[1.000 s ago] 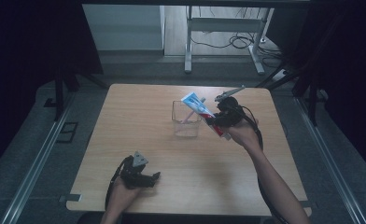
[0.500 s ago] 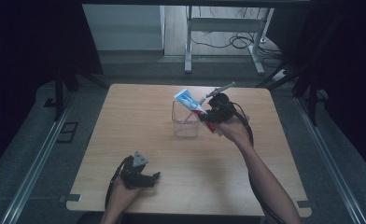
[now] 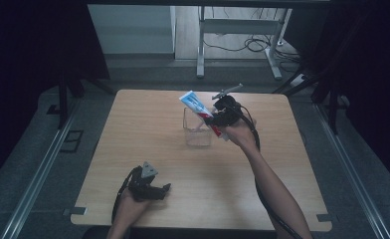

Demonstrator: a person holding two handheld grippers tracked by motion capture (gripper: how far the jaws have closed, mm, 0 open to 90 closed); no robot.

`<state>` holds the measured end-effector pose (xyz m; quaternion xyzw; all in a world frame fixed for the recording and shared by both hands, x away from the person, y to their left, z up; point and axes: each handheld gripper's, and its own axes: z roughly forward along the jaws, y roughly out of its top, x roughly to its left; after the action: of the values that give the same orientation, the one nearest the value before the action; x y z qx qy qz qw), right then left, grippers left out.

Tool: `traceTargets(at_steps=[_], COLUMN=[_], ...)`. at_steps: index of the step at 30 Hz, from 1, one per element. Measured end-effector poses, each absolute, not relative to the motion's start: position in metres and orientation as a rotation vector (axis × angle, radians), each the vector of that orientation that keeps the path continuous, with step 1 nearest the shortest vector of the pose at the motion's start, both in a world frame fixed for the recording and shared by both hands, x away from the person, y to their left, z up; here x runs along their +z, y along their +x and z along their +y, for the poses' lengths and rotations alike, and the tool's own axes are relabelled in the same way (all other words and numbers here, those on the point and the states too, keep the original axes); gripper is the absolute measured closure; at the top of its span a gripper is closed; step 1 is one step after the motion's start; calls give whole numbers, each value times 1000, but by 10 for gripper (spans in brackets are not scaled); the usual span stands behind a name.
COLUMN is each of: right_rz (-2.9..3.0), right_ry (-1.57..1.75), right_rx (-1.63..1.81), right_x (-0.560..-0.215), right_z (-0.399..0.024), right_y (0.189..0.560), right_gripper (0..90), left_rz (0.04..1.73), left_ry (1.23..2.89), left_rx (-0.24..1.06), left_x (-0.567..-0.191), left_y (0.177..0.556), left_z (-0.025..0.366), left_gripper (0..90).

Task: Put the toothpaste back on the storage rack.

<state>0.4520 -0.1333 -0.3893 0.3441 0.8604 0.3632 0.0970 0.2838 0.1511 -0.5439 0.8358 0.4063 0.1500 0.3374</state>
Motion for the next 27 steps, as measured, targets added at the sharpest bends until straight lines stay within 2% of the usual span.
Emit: traceTargets(at_steps=[27], right_rz=[2498], right_ry=[1007], right_rx=[1166], right_x=[-395], right_z=[-99], right_y=[477], right_gripper=[730], left_rz=[1058], left_ry=[2176], left_rx=[393], left_x=[-544], left_y=[284], left_z=[151], left_gripper=[131])
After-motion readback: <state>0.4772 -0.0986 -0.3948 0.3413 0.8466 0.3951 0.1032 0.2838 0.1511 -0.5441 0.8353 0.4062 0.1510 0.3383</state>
